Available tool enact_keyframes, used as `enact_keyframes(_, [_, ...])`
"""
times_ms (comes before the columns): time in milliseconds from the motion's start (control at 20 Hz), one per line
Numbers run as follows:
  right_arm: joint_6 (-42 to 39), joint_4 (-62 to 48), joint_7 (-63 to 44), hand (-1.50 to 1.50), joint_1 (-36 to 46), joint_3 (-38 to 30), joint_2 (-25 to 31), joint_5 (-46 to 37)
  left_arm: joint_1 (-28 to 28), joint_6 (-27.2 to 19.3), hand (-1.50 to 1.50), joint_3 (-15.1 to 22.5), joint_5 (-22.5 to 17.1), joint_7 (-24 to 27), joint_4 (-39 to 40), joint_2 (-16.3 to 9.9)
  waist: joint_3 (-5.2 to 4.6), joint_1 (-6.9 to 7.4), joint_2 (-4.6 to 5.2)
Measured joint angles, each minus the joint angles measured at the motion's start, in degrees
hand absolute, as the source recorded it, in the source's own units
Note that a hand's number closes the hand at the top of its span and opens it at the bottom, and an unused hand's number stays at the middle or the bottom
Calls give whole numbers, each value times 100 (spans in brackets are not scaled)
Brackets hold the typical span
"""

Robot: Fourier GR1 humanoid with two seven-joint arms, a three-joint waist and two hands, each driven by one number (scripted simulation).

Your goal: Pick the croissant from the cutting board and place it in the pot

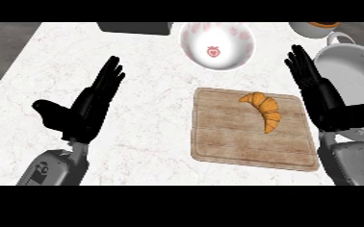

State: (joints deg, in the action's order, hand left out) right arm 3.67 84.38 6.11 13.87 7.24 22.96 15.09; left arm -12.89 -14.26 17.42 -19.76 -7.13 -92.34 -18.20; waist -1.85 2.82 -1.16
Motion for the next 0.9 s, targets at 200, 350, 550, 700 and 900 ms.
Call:
enact_keyframes(200, [-911, -484, 262, 150, 710, 45, 173, 215, -62, -156, 0, -229, 129, 90, 11, -86, 130, 86, 132])
enact_keyframes(350, [-1629, -581, 637, 150, 1151, 172, 563, 62, -133, -261, 0, -417, 232, 126, 42, -237, 163, 331, 192])
enact_keyframes(550, [-2199, -1331, 1694, -150, 1437, 229, 884, -389, -226, -352, 0, -578, 249, 37, 42, -327, 210, 429, 311])
enact_keyframes(700, [-2778, -1914, 2595, -150, 1630, 179, 967, -402, -268, -386, 0, -668, 254, 8, 87, -364, 227, 412, 347])
enact_keyframes(900, [-3245, -2538, 3393, -150, 1973, 182, 1216, -554, -291, -443, 0, -803, 270, -15, 159, -414, 225, 329, 327])
